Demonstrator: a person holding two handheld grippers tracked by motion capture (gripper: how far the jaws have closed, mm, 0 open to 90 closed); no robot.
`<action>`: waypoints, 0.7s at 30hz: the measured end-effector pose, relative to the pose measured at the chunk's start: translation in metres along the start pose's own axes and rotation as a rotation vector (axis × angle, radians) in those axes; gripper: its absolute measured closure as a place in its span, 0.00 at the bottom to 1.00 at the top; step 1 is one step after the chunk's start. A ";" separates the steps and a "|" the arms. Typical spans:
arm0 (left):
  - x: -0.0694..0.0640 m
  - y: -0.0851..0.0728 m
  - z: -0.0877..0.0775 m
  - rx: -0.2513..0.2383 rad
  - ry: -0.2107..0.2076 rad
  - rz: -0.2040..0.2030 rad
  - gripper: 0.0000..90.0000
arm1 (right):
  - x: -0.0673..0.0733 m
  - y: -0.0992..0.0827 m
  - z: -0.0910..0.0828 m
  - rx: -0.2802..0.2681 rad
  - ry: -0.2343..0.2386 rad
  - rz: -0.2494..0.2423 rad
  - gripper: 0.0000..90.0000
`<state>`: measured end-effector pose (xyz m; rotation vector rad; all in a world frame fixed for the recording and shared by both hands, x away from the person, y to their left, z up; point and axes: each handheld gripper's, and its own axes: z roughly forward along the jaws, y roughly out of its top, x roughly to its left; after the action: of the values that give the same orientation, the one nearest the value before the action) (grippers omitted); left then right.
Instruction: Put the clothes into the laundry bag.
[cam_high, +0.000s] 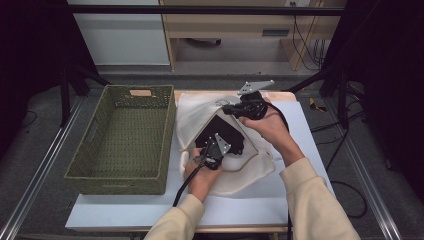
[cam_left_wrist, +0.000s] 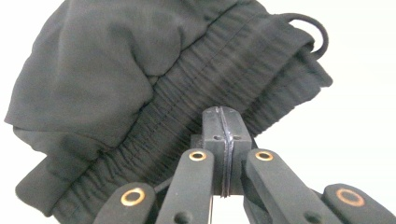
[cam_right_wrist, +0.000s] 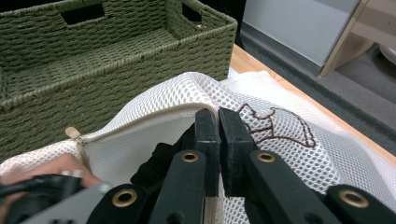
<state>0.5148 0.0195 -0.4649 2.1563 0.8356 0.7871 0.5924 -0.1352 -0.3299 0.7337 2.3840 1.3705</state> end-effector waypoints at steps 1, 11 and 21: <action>-0.001 0.000 -0.005 -0.011 -0.006 -0.002 1.00 | 0.001 -0.001 0.000 -0.001 0.002 -0.001 0.97; -0.010 -0.005 -0.062 -0.099 -0.108 -0.013 1.00 | 0.022 -0.015 -0.004 0.003 0.014 -0.022 0.97; -0.005 -0.002 -0.106 -0.165 -0.172 -0.041 1.00 | 0.049 -0.029 -0.008 0.007 0.012 -0.076 0.97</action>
<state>0.4344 0.0569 -0.4061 2.0215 0.6996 0.6175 0.5396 -0.1251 -0.3507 0.6317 2.4015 1.3401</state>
